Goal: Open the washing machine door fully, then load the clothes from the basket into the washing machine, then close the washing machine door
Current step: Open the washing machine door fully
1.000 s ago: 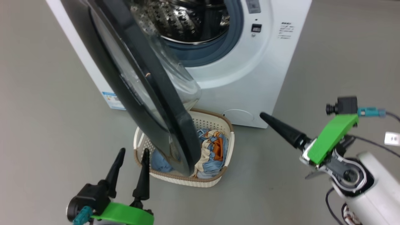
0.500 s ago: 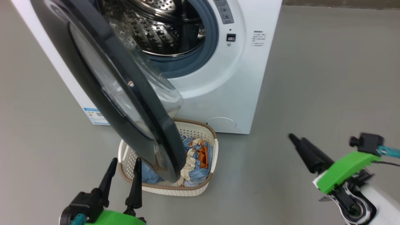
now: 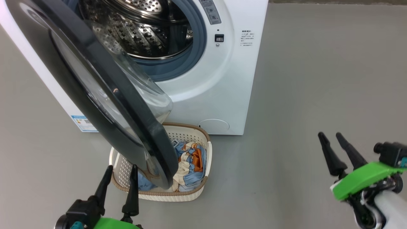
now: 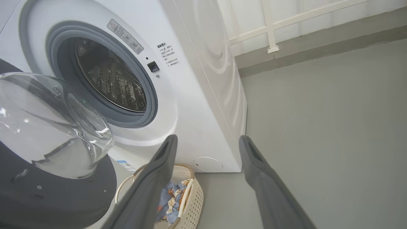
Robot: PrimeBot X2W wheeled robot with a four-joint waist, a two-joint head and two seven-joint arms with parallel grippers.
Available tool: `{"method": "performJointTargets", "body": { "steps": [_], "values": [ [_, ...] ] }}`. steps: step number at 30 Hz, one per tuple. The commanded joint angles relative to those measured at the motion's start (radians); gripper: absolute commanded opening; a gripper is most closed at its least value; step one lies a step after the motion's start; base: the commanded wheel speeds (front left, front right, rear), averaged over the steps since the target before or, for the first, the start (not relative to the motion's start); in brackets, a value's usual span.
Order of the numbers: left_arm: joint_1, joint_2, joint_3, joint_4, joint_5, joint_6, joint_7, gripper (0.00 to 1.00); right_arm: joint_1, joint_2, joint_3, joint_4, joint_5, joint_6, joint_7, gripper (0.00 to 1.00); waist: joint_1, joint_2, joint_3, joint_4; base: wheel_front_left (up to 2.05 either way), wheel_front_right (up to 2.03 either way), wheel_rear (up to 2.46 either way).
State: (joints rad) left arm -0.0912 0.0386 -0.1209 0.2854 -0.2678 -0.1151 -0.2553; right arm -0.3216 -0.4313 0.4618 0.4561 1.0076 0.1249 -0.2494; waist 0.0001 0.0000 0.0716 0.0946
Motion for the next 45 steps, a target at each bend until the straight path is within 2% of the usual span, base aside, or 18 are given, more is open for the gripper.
{"method": "performJointTargets", "body": {
  "steps": [1, 7, 10, 21, 27, 41, 42, 43, 44, 45],
  "values": [
    [-0.007, 0.012, 0.036, -0.016, 0.011, -0.006, -0.006, 1.0, 0.045, 0.002, -0.017, -0.027, -0.067, 0.006, -0.012, 1.0, -0.0001, 0.0, -0.002, -0.003, 0.0, 0.0, 0.0],
    [-0.004, 0.012, 0.038, -0.011, 0.014, -0.008, -0.006, 1.0, 0.11, 0.058, -0.144, -0.073, -0.242, 0.006, -0.012, 1.0, -0.0001, 0.0, -0.014, -0.004, 0.0, 0.0, 0.0],
    [-0.001, 0.012, 0.043, -0.012, 0.013, -0.009, -0.006, 1.0, 0.153, 0.094, -0.22, -0.125, -0.365, 0.006, -0.012, 1.0, -0.0001, 0.0, -0.022, 0.002, 0.0, 0.0, 0.0],
    [0.009, 0.012, 0.047, -0.011, 0.011, -0.012, -0.006, 1.0, 0.238, 0.172, -0.364, -0.236, -0.584, 0.006, -0.012, 1.0, -0.0001, 0.0, -0.033, 0.01, 0.0, 0.0, 0.0],
    [0.011, 0.012, 0.048, -0.009, 0.009, -0.012, -0.006, 1.0, 0.271, 0.195, -0.379, -0.242, -0.641, 0.006, -0.012, 1.0, -0.0001, 0.0, -0.034, 0.012, 0.0, 0.0, 0.0],
    [0.01, 0.012, 0.052, -0.011, 0.015, -0.014, -0.006, 1.0, 0.284, 0.211, -0.369, -0.227, -0.637, 0.006, -0.012, 1.0, -0.0001, 0.0, -0.038, 0.005, 0.0, 0.0, 0.0],
    [0.009, 0.012, 0.051, -0.012, 0.014, -0.014, -0.006, 0.67, 0.285, 0.213, -0.372, -0.226, -0.634, 0.006, -0.012, 1.0, -0.0001, 0.0, -0.039, 0.005, 0.0, 0.0, 0.0],
    [0.008, 0.012, 0.052, -0.014, 0.014, -0.014, -0.006, 0.4, 0.285, 0.213, -0.374, -0.226, -0.633, 0.006, -0.012, 1.0, -0.0001, 0.0, -0.04, 0.005, 0.0, 0.0, 0.0],
    [0.007, 0.012, 0.053, -0.016, 0.014, -0.014, -0.006, 0.04, 0.285, 0.214, -0.375, -0.226, -0.634, 0.006, -0.012, 1.0, -0.0001, 0.0, -0.041, 0.005, 0.0, 0.0, 0.0],
    [0.005, 0.012, 0.055, -0.019, 0.016, -0.014, -0.006, 0.0, 0.286, 0.214, -0.376, -0.227, -0.634, 0.006, -0.012, 1.0, -0.0001, 0.0, -0.043, 0.006, 0.0, 0.0, 0.0]
  ]
}}
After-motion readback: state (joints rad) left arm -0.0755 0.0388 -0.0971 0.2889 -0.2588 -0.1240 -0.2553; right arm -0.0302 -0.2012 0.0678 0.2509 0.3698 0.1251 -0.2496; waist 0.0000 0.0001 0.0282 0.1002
